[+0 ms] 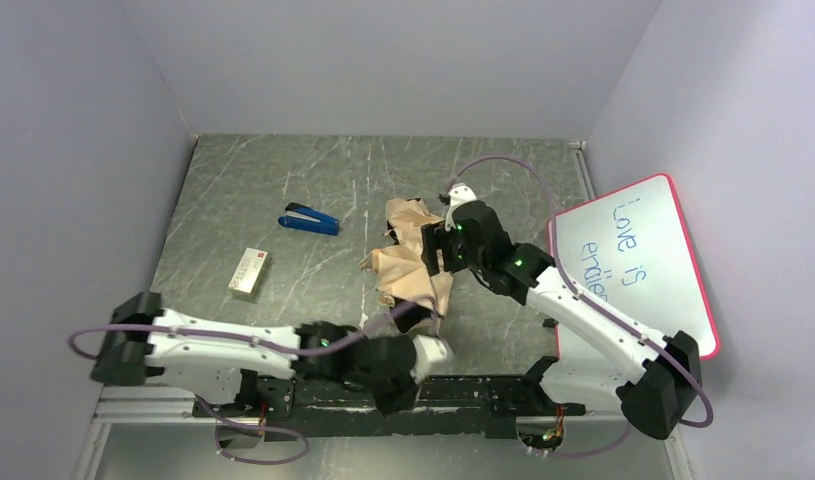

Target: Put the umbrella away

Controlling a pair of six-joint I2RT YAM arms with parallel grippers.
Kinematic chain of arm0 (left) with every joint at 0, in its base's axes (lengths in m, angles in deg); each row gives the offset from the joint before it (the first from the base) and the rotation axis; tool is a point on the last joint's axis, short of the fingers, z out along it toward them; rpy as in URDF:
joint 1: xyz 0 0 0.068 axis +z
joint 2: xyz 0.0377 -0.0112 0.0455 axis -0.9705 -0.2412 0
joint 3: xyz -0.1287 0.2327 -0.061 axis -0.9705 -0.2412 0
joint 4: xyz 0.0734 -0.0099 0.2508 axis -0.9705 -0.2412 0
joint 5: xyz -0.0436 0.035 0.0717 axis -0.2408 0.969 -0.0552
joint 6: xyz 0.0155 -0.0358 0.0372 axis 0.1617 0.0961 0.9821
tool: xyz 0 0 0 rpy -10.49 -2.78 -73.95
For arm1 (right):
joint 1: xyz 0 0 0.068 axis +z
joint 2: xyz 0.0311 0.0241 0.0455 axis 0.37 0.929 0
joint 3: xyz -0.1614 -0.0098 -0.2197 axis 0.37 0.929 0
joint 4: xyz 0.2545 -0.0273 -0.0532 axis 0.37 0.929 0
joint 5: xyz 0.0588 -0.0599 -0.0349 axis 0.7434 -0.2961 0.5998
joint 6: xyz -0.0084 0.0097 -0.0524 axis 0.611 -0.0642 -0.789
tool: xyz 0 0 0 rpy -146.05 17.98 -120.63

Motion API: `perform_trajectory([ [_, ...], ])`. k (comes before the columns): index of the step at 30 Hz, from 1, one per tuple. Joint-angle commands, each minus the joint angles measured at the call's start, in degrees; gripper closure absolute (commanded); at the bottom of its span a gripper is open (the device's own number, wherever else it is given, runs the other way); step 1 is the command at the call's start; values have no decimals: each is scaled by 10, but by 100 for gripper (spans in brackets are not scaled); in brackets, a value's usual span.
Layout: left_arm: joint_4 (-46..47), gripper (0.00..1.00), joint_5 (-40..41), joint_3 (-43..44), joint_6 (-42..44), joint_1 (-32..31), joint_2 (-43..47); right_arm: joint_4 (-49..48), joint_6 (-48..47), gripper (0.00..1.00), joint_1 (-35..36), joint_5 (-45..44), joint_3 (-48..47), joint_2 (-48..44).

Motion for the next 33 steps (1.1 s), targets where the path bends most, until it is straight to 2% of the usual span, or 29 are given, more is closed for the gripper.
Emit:
perform_trajectory([
  [1, -36, 95, 59, 58, 6, -86, -90, 42, 53, 25, -9, -74, 3, -17],
  [8, -39, 87, 57, 132, 37, -126, -184, 61, 75, 25, -26, -65, 27, -45],
  [10, -28, 79, 49, 134, 43, -128, -187, 65, 77, 25, -28, -66, 33, -52],
  [14, -12, 53, 48, 132, 46, -128, -181, 69, 82, 25, -33, -67, 45, -60],
  [18, -18, 41, 71, 140, 49, -128, -153, 71, 90, 25, -38, -67, 54, -66],
  [21, -20, 37, 92, 137, 51, -117, -116, 80, 100, 25, -40, -69, 58, -72],
  [25, -13, 37, 85, 108, 54, -61, -40, 106, 119, 25, -41, -82, 55, -92],
  [30, -6, 39, 60, 91, 71, 61, 60, 141, 141, 25, -40, -81, 44, -139],
  [33, -5, 40, 66, 109, 91, 129, 75, 159, 156, 26, -40, -54, 44, -160],
])
